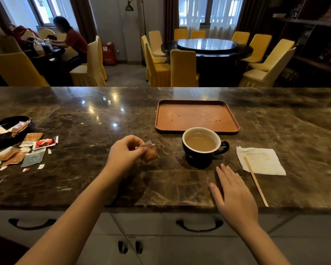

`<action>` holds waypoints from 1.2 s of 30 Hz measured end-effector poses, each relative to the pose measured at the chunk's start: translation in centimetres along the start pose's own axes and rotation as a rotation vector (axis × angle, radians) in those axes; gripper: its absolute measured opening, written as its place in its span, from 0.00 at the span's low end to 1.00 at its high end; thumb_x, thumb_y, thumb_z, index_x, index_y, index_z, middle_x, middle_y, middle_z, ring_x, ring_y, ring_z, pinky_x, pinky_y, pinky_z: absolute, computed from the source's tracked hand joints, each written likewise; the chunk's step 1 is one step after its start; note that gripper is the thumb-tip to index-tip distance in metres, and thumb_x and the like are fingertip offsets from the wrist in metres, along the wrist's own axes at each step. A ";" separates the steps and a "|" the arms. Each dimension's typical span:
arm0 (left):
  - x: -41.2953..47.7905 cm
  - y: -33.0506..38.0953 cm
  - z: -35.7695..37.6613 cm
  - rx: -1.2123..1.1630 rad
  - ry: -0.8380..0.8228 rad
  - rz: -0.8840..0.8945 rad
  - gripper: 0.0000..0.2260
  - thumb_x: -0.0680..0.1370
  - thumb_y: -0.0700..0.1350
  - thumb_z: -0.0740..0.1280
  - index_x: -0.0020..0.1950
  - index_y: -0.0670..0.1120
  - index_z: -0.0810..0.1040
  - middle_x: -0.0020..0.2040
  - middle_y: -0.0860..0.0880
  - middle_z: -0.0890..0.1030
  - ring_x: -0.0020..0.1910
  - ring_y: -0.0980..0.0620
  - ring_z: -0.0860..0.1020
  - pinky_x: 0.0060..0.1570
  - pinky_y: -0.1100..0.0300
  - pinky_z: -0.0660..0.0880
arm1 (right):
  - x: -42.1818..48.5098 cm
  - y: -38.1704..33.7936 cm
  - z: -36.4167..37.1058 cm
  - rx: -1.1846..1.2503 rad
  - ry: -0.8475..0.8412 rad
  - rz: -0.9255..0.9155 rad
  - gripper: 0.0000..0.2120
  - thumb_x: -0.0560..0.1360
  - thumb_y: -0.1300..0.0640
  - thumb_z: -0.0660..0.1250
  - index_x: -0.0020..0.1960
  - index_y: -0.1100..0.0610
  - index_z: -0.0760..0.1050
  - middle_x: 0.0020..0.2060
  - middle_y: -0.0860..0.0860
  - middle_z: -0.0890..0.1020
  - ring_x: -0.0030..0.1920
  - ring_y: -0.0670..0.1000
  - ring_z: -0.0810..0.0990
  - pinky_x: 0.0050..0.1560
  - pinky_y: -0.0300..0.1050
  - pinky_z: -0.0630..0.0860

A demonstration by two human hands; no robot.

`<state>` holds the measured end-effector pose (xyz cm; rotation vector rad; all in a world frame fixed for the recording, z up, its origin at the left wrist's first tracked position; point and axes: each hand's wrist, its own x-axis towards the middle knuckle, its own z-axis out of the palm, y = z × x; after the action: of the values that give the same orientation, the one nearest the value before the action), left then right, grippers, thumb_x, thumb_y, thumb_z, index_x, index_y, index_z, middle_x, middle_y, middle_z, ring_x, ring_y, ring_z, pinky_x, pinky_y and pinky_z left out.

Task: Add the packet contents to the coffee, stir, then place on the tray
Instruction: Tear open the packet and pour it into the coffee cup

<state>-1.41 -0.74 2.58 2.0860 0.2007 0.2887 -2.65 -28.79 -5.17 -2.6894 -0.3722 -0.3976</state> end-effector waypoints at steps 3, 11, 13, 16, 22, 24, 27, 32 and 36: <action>-0.9 1.9 0.5 -0.142 -0.037 -0.002 0.04 0.71 0.42 0.69 0.45 0.45 0.79 0.45 0.45 0.81 0.44 0.50 0.80 0.44 0.60 0.76 | -0.7 -0.5 -0.6 0.136 0.114 -0.049 0.17 0.76 0.54 0.62 0.63 0.60 0.74 0.62 0.56 0.78 0.64 0.54 0.74 0.64 0.52 0.69; -2.2 6.2 4.6 -0.278 -0.067 0.084 0.04 0.71 0.41 0.70 0.43 0.47 0.78 0.39 0.48 0.81 0.33 0.62 0.79 0.31 0.74 0.73 | 1.0 -5.3 -4.0 0.159 0.438 -0.282 0.19 0.72 0.49 0.66 0.58 0.60 0.75 0.51 0.55 0.81 0.54 0.50 0.74 0.56 0.42 0.71; -2.3 7.1 5.5 -0.299 -0.084 0.118 0.04 0.71 0.42 0.70 0.44 0.48 0.77 0.38 0.49 0.81 0.33 0.63 0.80 0.32 0.73 0.74 | 1.9 -6.6 -4.3 0.149 0.439 -0.261 0.21 0.70 0.49 0.69 0.58 0.60 0.75 0.51 0.56 0.81 0.54 0.51 0.75 0.56 0.43 0.72; -2.2 8.1 6.4 -0.326 -0.094 0.153 0.05 0.71 0.43 0.70 0.44 0.49 0.77 0.37 0.50 0.81 0.33 0.60 0.81 0.34 0.70 0.76 | 3.0 -7.1 -4.3 0.165 0.430 -0.180 0.21 0.67 0.54 0.73 0.57 0.60 0.75 0.51 0.56 0.81 0.51 0.54 0.77 0.53 0.46 0.77; -1.5 9.7 7.0 -0.383 -0.110 0.170 0.09 0.71 0.44 0.70 0.50 0.50 0.74 0.37 0.52 0.82 0.36 0.60 0.81 0.35 0.70 0.76 | 4.3 -7.0 -3.6 0.260 0.464 -0.141 0.20 0.68 0.55 0.72 0.58 0.57 0.73 0.52 0.53 0.81 0.52 0.50 0.77 0.53 0.38 0.74; -1.1 10.2 7.1 -0.368 -0.151 0.180 0.11 0.71 0.43 0.70 0.52 0.50 0.73 0.37 0.52 0.81 0.36 0.60 0.81 0.37 0.68 0.77 | 4.9 -6.9 -3.4 0.335 0.529 -0.113 0.16 0.69 0.60 0.71 0.56 0.58 0.74 0.51 0.54 0.81 0.50 0.50 0.79 0.50 0.40 0.77; 0.0 10.9 6.7 -0.263 -0.232 0.210 0.17 0.71 0.46 0.70 0.57 0.50 0.71 0.38 0.53 0.79 0.39 0.57 0.79 0.44 0.63 0.77 | 5.6 -6.8 -3.5 0.482 0.586 -0.023 0.12 0.72 0.64 0.68 0.55 0.56 0.76 0.49 0.49 0.81 0.48 0.45 0.78 0.46 0.34 0.77; 3.1 12.3 5.5 0.145 -0.422 0.438 0.16 0.70 0.53 0.69 0.56 0.52 0.74 0.44 0.62 0.69 0.42 0.63 0.71 0.40 0.69 0.69 | 6.5 -5.3 -5.0 0.882 0.286 0.192 0.06 0.76 0.57 0.63 0.50 0.50 0.77 0.44 0.46 0.82 0.45 0.45 0.79 0.44 0.38 0.76; 6.0 14.0 5.4 0.182 -0.616 0.461 0.08 0.71 0.47 0.69 0.49 0.47 0.80 0.41 0.56 0.79 0.40 0.63 0.76 0.38 0.70 0.73 | 7.6 -3.3 -6.4 1.050 0.065 0.282 0.06 0.75 0.54 0.64 0.48 0.48 0.79 0.42 0.45 0.84 0.43 0.44 0.82 0.37 0.35 0.77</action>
<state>6.25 -10.71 12.80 2.2796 -0.6484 -0.1151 1.97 -27.04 4.08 -1.6589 -0.1125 -0.1310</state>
